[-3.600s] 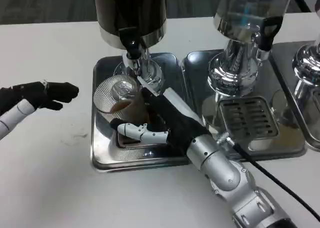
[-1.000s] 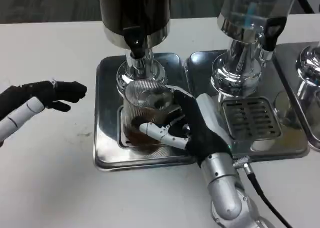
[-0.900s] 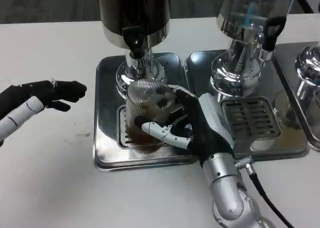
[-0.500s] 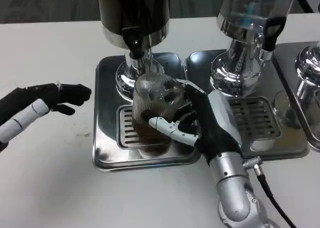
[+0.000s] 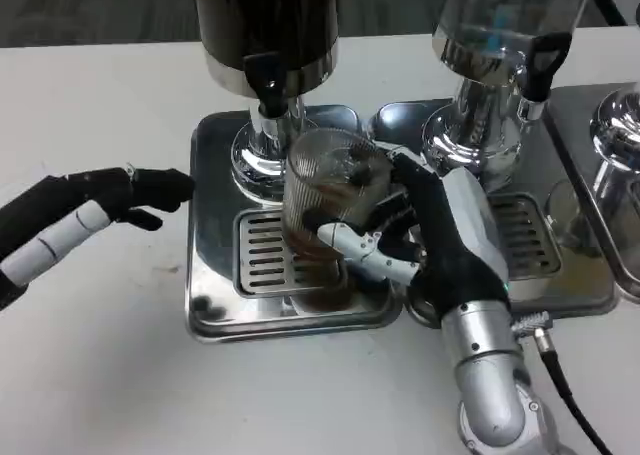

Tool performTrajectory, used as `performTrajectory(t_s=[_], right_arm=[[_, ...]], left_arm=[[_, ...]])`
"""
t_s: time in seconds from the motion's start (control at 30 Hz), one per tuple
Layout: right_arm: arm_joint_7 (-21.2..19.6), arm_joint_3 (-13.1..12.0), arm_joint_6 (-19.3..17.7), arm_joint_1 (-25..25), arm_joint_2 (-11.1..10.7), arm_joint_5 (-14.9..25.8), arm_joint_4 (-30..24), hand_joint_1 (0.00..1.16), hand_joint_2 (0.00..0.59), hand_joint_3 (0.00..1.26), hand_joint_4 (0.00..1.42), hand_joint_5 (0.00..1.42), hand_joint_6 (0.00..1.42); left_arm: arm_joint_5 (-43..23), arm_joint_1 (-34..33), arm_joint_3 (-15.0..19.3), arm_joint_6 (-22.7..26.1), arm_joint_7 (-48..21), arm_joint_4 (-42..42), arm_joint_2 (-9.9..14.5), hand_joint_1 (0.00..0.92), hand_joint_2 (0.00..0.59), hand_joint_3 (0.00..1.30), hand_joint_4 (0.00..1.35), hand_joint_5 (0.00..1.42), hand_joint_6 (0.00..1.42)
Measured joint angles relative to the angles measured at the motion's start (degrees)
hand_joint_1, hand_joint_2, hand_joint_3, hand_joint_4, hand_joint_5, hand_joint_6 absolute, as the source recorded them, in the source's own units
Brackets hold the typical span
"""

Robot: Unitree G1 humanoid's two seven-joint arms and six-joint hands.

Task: Grasp the cup under the faucet to collect the drink, then remove the cup.

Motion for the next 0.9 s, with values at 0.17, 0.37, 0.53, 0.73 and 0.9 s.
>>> performTrajectory(t_s=[0.17, 0.37, 0.53, 0.73, 0.9], right_arm=[[0.57, -0.22, 0.74, 1.27, -0.29, -0.13, -0.83, 0.65, 0.262, 0.4, 0.6, 0.7, 0.82], [1.18, -0.73, 1.69, 1.66, -0.56, -0.48, -2.46, 0.65, 0.262, 0.41, 0.61, 0.71, 0.83], [1.7, -1.07, 2.19, 3.02, -1.24, -0.8, -4.56, 0.65, 0.265, 0.41, 0.61, 0.71, 0.83], [2.3, -1.5, 3.06, 5.4, -1.92, -0.83, -8.66, 0.64, 0.271, 0.42, 0.61, 0.72, 0.83], [3.52, -1.61, 3.22, 7.16, -2.38, -0.82, -12.08, 0.64, 0.274, 0.42, 0.62, 0.72, 0.83]], left_arm=[[0.0, -0.51, -0.17, -0.48, 0.0, 0.5, -0.2, 0.0, 0.161, 0.33, 0.25, 0.24, 0.33], [0.11, -0.63, -0.82, -1.45, 0.0, 0.52, -0.36, 0.0, 0.161, 0.33, 0.25, 0.24, 0.33], [0.24, -0.5, -1.31, -2.59, 0.0, 0.03, -0.41, 0.0, 0.161, 0.32, 0.24, 0.23, 0.33], [0.24, 0.96, -1.64, -3.74, -0.01, -3.45, -0.41, 0.0, 0.157, 0.31, 0.23, 0.22, 0.33], [0.09, 2.59, -1.75, -3.9, -0.07, -5.78, -0.43, 0.0, 0.158, 0.3, 0.23, 0.22, 0.33]])
